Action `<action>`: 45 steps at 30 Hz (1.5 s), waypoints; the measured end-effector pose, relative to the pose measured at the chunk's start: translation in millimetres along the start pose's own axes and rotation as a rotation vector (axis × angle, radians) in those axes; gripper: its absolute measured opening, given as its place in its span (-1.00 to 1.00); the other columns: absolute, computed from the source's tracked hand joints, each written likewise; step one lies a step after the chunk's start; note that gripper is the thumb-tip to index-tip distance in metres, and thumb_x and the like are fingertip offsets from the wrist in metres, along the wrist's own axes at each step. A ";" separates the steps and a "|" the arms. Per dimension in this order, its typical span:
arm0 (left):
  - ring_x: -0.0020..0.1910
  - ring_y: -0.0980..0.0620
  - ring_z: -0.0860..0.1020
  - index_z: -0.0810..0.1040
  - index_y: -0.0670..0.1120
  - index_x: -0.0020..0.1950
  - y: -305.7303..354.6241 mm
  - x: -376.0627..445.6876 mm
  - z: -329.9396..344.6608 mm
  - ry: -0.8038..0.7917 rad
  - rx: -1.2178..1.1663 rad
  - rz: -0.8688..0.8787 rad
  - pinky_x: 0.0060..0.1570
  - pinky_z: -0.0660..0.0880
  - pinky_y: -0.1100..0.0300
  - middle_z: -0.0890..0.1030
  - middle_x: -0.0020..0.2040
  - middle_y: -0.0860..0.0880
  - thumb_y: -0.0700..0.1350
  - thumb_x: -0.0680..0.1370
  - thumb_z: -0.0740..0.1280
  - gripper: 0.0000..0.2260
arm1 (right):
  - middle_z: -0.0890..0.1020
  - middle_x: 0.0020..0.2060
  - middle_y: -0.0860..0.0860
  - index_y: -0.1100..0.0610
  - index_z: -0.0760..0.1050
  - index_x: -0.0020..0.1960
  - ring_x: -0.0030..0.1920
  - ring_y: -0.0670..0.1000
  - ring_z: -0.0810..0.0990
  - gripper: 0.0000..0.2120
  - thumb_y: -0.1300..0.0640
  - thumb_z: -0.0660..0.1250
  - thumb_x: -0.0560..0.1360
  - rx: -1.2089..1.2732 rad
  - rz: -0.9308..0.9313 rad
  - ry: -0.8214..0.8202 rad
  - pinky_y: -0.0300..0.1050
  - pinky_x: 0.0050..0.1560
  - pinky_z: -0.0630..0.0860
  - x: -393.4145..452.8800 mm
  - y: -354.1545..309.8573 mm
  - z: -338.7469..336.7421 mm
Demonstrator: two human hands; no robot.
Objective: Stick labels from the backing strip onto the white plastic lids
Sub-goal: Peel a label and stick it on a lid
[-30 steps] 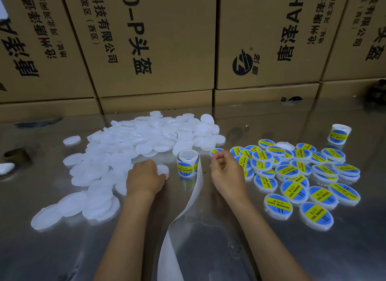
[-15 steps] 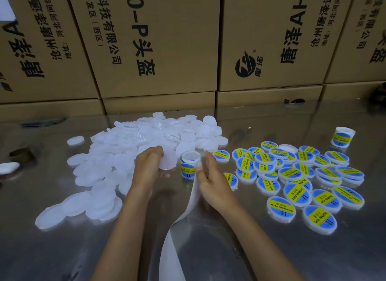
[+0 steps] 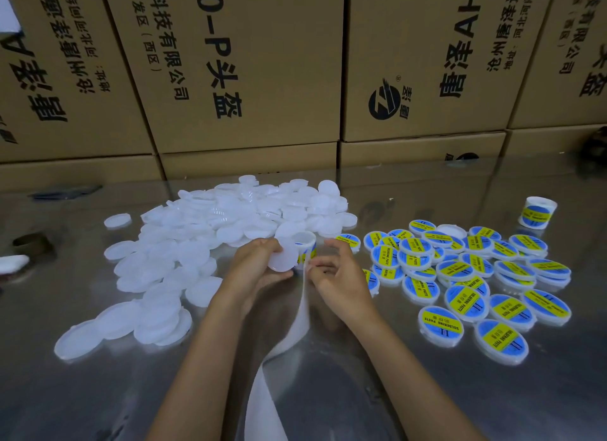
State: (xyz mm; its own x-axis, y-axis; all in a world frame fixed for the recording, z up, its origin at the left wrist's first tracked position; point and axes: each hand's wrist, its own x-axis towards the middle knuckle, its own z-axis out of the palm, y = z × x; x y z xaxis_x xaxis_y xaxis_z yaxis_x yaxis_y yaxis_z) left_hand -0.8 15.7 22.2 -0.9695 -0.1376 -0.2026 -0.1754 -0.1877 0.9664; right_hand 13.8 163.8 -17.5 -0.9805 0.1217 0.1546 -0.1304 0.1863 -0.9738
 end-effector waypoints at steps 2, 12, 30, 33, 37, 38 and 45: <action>0.14 -0.23 0.63 0.54 -0.30 0.18 -2.5 -0.4 1.2 -0.036 -0.012 -0.007 0.04 0.65 -0.08 0.58 0.21 -0.27 -0.25 0.58 0.28 -0.78 | 0.69 -0.10 -0.09 -0.01 0.40 0.26 -0.02 -0.11 0.65 -0.62 0.23 0.36 0.50 -0.007 -0.006 -0.036 -0.16 0.09 0.57 -2.0 -0.2 2.0; -0.23 -0.13 0.71 0.48 -0.02 0.11 -11.5 6.1 4.1 -0.037 0.080 0.010 -0.19 0.64 0.03 0.72 -0.14 -0.16 -0.10 0.64 0.21 -0.91 | 0.69 -0.20 -0.04 0.00 0.58 -0.01 -0.15 -0.08 0.66 -0.90 0.17 0.36 0.53 -0.075 -0.070 -0.057 -0.14 -0.01 0.59 -6.9 -4.4 3.2; -0.28 0.01 0.56 0.57 -0.02 -0.07 -7.8 13.5 3.1 0.047 0.285 0.036 -0.37 0.42 0.19 0.60 -0.18 -0.04 -0.10 0.56 0.29 -0.93 | 0.61 0.04 -0.23 -0.04 0.40 0.14 0.02 -0.27 0.58 -0.46 -0.04 0.61 0.30 -0.164 -0.017 -0.121 -0.38 -0.05 0.47 -7.1 -2.8 -3.8; -0.52 0.05 0.55 0.58 -0.07 -0.17 -10.3 9.0 4.5 0.029 0.168 0.043 -0.55 0.43 0.27 0.58 -0.40 -0.03 -0.15 0.54 0.32 -0.90 | 0.63 0.04 -0.15 -0.06 0.42 0.15 0.05 -0.18 0.60 -0.49 0.04 0.61 0.32 -0.147 -0.025 -0.068 -0.21 0.10 0.55 -5.1 -1.8 -4.1; -0.43 -0.02 0.63 0.57 0.01 -0.36 -8.5 6.8 5.1 0.031 0.096 0.167 -0.43 0.57 0.13 0.63 -0.38 -0.06 -0.12 0.50 0.35 -0.77 | 0.59 -0.03 -0.12 -0.04 0.45 0.20 0.03 -0.06 0.56 -0.49 -0.01 0.59 0.34 -0.230 -0.053 0.015 -0.16 0.04 0.52 -3.4 0.0 -5.7; -0.41 -0.07 0.64 0.56 0.02 -0.35 -7.2 5.0 5.4 0.031 0.104 0.198 -0.39 0.59 0.09 0.65 -0.34 -0.10 -0.08 0.46 0.35 -0.82 | 0.57 -0.09 -0.13 -0.04 0.46 0.18 0.00 -0.05 0.56 -0.52 -0.02 0.58 0.34 -0.248 -0.067 0.031 -0.18 -0.02 0.49 -2.8 0.4 -5.8; -0.35 0.03 0.59 0.50 0.08 -0.11 -0.9 -6.4 9.8 -0.042 0.280 0.447 -0.34 0.51 0.12 0.71 -0.14 -0.05 0.06 0.47 0.27 -0.91 | 0.54 -0.26 -0.18 -0.07 0.41 -0.05 -0.24 -0.17 0.50 -0.68 -0.03 0.53 0.37 -0.333 -0.153 0.040 -0.41 -0.32 0.35 -3.4 0.6 -7.4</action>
State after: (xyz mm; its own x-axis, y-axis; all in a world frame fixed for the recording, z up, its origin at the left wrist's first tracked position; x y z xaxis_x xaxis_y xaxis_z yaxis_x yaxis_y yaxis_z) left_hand 3.9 26.3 24.2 -0.9652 -0.1048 0.2394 0.2229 0.1481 0.9635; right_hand 18.2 170.7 -17.4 -0.9459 0.1041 0.3073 -0.2141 0.5113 -0.8323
